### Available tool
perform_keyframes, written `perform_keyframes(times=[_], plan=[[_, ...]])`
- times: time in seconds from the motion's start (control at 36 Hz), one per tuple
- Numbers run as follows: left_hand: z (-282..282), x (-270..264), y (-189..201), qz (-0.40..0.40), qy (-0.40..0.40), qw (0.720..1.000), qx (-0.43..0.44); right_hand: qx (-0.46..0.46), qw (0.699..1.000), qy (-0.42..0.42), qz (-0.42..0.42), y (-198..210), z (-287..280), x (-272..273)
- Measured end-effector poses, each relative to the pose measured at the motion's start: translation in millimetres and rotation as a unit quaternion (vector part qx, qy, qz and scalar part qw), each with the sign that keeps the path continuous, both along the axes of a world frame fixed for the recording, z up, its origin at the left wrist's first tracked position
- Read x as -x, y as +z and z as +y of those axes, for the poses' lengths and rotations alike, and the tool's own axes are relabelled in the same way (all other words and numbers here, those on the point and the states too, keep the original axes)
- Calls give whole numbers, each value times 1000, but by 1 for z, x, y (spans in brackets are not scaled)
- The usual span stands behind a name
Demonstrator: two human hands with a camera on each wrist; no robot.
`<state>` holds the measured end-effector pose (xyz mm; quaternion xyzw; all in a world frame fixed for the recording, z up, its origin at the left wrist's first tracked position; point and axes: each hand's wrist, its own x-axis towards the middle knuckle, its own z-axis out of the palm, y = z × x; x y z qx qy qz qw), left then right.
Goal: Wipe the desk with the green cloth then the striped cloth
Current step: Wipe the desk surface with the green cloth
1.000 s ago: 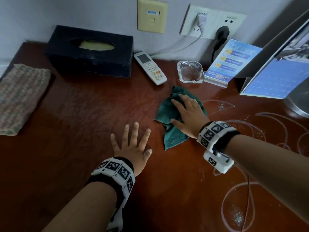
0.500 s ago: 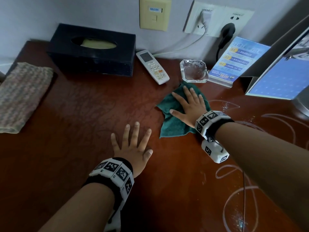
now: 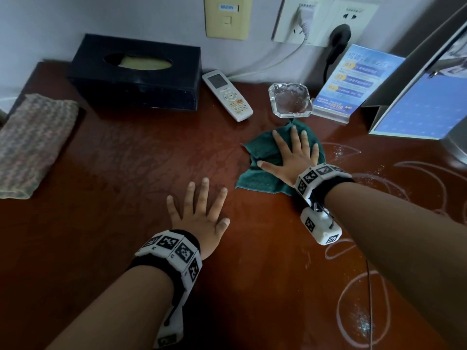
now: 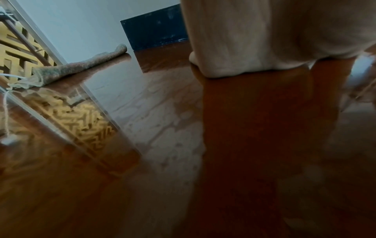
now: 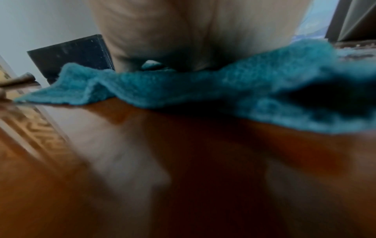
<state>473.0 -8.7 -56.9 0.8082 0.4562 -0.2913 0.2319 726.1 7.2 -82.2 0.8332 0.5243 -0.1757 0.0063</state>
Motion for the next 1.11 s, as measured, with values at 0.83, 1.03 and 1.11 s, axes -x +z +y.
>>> perform_keyframes(times=[0.83, 1.03, 1.11], plan=[[-2, -2, 8, 12, 4, 1000, -9, 37, 995, -88, -19, 4, -95, 44], [-4, -3, 11, 13, 4, 1000, -15, 45, 993, -105, -12, 6, -111, 60], [-3, -2, 9, 7, 6, 1000, -18, 48, 993, -109, -13, 7, -116, 67]])
